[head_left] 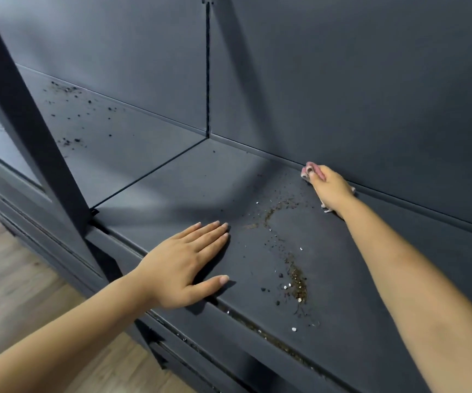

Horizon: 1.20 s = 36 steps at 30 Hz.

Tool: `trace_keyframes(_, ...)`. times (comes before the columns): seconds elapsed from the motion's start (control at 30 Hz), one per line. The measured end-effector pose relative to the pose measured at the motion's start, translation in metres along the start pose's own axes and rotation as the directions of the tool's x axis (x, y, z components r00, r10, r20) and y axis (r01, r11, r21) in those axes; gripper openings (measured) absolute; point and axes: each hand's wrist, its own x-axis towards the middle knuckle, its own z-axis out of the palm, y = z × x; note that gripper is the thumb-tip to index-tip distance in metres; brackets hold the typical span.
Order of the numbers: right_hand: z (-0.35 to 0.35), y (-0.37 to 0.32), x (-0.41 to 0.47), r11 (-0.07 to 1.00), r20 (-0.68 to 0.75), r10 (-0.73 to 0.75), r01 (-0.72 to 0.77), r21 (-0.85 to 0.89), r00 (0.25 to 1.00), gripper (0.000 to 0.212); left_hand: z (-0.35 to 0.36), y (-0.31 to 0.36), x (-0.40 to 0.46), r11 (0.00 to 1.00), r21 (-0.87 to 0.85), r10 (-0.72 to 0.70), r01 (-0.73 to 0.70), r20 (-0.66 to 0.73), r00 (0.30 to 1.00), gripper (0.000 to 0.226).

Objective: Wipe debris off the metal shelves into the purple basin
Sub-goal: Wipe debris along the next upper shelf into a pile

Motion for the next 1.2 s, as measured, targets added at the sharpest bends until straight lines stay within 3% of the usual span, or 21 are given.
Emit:
trace_keyframes(0.27, 0.03, -0.03, 0.026, 0.991, 0.12, -0.099, 0.087, 0.105, 0.988, 0.036, 0.0, -0.002, 0.001, 1.0, -0.009, 0.003, -0.003, 0.014, 1.0, 0.077)
trace_keyframes(0.47, 0.038, -0.042, 0.025, 0.958, 0.202, -0.155, 0.097, 0.271, 0.967, 0.016, 0.0, -0.002, 0.0, 1.0, -0.009, -0.007, 0.007, 0.009, 1.0, 0.076)
trace_keyframes(0.67, 0.035, -0.039, -0.013, 0.951, 0.335, -0.24, 0.151, 0.27, 0.911, 0.016, 0.0, -0.001, 0.001, 1.0, -0.005, -0.001, 0.001, 0.009, 1.0, 0.077)
trace_keyframes(0.83, 0.022, -0.049, -0.072, 0.918, 0.444, -0.281, 0.105, 0.381, 0.851, 0.022, 0.001, -0.001, 0.002, 1.0, -0.012, -0.006, 0.006, 0.01, 1.0, 0.081)
trace_keyframes(1.0, 0.017, -0.047, -0.13, 0.905, 0.512, -0.313, 0.089, 0.415, 0.8, 0.012, 0.001, 0.001, 0.0, 1.0, -0.016, -0.003, 0.003, 0.001, 1.0, 0.082)
trace_keyframes(1.2, 0.005, -0.047, -0.172, 0.906, 0.502, -0.299, 0.076, 0.416, 0.812, 0.016, 0.002, 0.003, -0.002, 0.999, -0.035, 0.006, -0.008, -0.045, 0.999, 0.093)
